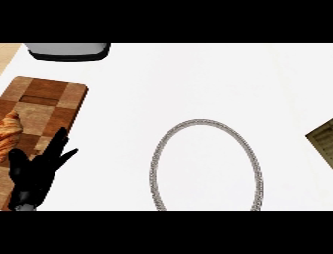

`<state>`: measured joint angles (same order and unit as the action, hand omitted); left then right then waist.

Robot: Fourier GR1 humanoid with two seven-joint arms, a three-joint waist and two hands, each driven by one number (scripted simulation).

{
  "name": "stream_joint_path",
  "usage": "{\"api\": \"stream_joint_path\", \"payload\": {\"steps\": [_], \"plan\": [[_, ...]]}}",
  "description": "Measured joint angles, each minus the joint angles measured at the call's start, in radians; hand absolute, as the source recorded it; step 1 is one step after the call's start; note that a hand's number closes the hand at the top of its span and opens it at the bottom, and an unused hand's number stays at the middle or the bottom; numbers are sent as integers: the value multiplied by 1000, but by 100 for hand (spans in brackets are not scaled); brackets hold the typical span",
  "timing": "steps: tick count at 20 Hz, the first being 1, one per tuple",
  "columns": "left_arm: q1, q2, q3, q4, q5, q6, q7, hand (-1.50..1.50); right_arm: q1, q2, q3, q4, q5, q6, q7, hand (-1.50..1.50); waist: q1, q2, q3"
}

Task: Pick the cupcake from the placemat and place it in the basket

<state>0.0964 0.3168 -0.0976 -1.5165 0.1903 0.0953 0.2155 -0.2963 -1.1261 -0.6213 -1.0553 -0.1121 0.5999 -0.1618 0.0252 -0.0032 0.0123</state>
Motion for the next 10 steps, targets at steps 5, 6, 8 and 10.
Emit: {"api": "stream_joint_path", "payload": {"steps": [5,6,8,10], "plan": [[-11,-2,6,10,-6,1,8,0,-78,-58,-28,180,-26,29,5,-150,3,0,0],[-6,-6,8,14,-6,-2,-10,0,-86,-72,-35,211,-30,37,7,-150,2,-1,0],[-7,-5,10,7,0,-9,-6,0,-104,-105,-51,285,-28,39,-1,-150,5,1,0],[-4,-6,10,-1,3,-11,1,0,-105,-137,-59,354,-15,46,-24,-150,6,3,0]]}}
